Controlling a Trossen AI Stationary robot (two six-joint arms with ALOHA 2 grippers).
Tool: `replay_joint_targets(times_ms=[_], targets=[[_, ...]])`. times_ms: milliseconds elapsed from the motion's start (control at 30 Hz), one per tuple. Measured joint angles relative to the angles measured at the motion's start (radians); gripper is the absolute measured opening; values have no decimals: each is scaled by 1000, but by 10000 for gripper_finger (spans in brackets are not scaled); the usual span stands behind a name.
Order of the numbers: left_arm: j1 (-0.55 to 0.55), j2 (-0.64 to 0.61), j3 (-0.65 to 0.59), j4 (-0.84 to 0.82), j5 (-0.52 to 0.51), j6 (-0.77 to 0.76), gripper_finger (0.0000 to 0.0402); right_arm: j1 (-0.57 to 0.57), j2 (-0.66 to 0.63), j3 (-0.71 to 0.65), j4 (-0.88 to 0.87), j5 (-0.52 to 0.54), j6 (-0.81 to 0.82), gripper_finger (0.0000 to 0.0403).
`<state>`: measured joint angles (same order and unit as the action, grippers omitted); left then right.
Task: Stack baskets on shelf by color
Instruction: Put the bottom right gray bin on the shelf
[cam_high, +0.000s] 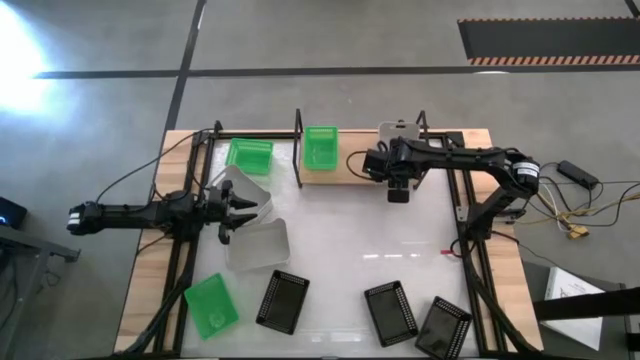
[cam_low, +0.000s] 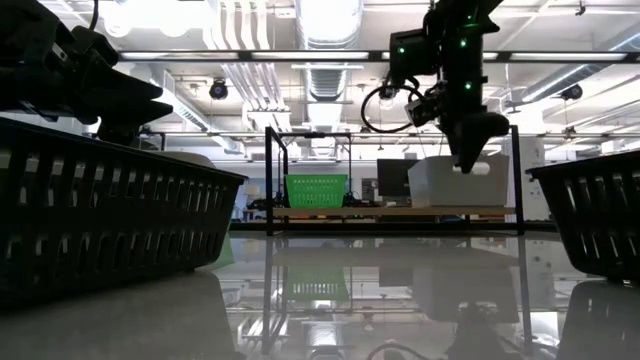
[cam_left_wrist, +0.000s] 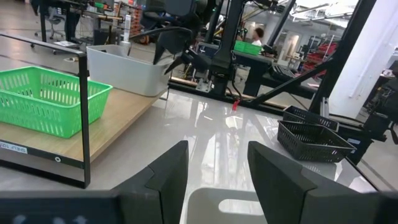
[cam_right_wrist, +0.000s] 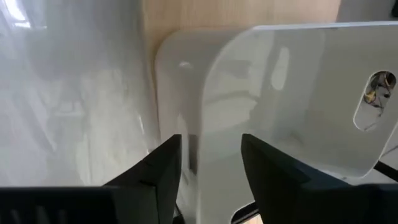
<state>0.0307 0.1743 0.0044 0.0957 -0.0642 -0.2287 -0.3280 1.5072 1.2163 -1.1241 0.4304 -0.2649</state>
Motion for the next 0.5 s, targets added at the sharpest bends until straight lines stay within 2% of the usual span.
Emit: replay_joint_targets(times_ms=[233,367,500], targets=[[0,0,0,0,0,0,152,0,0,0,5,6,-11,150],[0,0,0,0,0,0,152,0,0,0,10,71,-11,144],[0,0,0,0,0,0,152,0,0,0,13,78,-7,149]])
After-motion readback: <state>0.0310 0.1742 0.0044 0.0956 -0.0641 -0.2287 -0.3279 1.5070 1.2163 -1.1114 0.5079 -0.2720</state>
